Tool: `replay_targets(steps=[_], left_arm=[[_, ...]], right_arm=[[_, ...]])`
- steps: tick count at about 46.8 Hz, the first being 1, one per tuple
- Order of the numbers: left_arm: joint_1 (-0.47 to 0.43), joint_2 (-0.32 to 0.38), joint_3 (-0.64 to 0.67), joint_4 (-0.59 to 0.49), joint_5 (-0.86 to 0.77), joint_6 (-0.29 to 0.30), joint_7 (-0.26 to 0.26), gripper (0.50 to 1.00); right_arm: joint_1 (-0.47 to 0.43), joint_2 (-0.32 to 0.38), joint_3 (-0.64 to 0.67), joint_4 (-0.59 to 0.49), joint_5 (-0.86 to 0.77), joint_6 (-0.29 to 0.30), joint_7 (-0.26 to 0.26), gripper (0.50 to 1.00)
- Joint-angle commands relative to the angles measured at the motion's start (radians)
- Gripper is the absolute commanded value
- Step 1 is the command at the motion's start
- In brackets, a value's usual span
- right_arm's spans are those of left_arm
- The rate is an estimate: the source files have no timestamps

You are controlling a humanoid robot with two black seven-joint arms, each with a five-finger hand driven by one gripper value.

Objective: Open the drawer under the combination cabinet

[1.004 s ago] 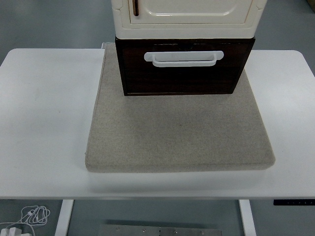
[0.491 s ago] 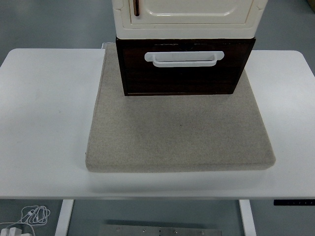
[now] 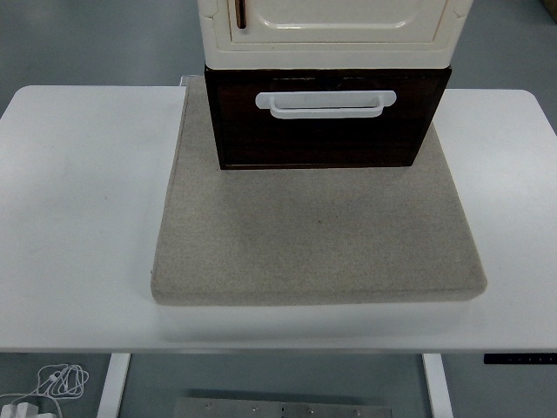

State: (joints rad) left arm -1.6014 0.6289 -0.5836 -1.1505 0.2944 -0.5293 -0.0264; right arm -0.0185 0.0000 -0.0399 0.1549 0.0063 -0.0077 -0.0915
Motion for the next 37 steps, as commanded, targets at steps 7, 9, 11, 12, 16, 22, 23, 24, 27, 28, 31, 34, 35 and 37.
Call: replay_targets(steps=[7,9,11,12,16,22,23,24,27,28,31,34,35,37], left_arm=[[-0.074,0.003,0.137,-0.070,0.000,0.002,0.036,1.000],[-0.092,0.005,0.169,-0.083,0.000,0.002,0.043,1.000],[-0.112,0.005,0.203,-0.092,0.000,-0.001,0.051,1.000],[-0.123,0.006,0.220,-0.098,0.000,-0.003,0.054,1.000],[-0.179,0.023,0.296,-0.118,-0.001,-0.006,0.068,1.000],[-0.282,0.034,0.448,-0.144,-0.008,-0.015,0.074,1.000],[-0.299,0.034,0.474,-0.146,-0.008,-0.017,0.074,1.000],[-0.313,0.034,0.503,-0.152,-0.008,-0.017,0.077,1.000],[-0.350,0.034,0.577,-0.166,-0.009,-0.017,0.083,1.000],[-0.359,0.035,0.597,-0.172,-0.009,-0.017,0.086,1.000],[-0.380,0.034,0.649,-0.184,-0.012,-0.018,0.097,0.999],[-0.399,0.034,0.689,-0.189,-0.014,-0.018,0.112,0.999],[-0.403,0.034,0.702,-0.192,-0.015,-0.020,0.117,0.999],[-0.411,0.032,0.722,-0.199,-0.017,-0.018,0.126,0.999]], right_arm=[[0.000,0.000,0.000,0.000,0.000,0.000,0.001,0.928],[0.000,0.000,0.000,0.000,0.000,0.000,0.001,0.928],[0.000,0.000,0.000,0.000,0.000,0.000,-0.001,0.928],[0.000,0.000,0.000,0.000,0.000,0.000,-0.001,0.928],[0.000,0.000,0.000,0.000,0.000,0.000,-0.001,0.928],[0.000,0.000,0.000,0.000,0.000,0.000,-0.001,0.928],[0.000,0.000,0.000,0.000,0.000,0.000,-0.001,0.928],[0.000,0.000,0.000,0.000,0.000,0.000,-0.001,0.928],[0.000,0.000,0.000,0.000,0.001,0.000,-0.001,0.928],[0.000,0.000,0.000,0.000,0.001,0.000,0.001,0.928],[0.000,0.000,0.000,0.000,0.000,0.000,0.001,0.928],[0.000,0.000,0.000,0.000,0.000,0.000,-0.001,0.928],[0.000,0.000,0.000,0.000,0.001,0.000,-0.001,0.928],[0.000,0.000,0.000,0.000,0.001,0.000,-0.001,0.928]])
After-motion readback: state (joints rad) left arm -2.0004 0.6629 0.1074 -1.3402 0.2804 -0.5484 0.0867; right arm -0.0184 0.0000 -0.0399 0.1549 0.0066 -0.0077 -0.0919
